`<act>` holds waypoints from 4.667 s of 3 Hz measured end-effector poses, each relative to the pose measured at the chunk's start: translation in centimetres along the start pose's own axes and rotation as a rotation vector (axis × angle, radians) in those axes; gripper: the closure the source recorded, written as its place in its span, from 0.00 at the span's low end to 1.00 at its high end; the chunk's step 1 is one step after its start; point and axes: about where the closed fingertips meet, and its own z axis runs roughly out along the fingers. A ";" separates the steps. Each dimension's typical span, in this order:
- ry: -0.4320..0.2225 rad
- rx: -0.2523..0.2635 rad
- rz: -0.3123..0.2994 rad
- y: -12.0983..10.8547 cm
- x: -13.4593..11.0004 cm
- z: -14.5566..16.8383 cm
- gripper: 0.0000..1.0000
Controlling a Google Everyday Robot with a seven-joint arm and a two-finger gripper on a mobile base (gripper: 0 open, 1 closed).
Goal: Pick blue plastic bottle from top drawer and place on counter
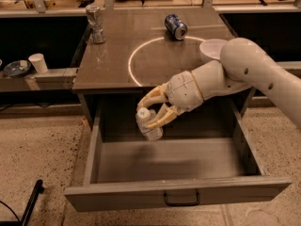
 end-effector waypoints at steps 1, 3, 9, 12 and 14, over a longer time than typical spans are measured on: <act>-0.030 -0.026 0.037 0.5 0.8 1.2 1.00; -0.120 -0.008 0.048 -5.3 -6.6 2.5 1.00; -0.147 0.413 0.324 -23.8 -12.0 -5.9 1.00; -0.098 0.602 0.452 -26.3 -5.7 -7.4 0.57; -0.098 0.602 0.452 -26.3 -5.7 -7.3 0.04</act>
Offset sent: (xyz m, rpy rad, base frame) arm 0.0302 0.0754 0.0764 0.1900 0.1323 -0.0067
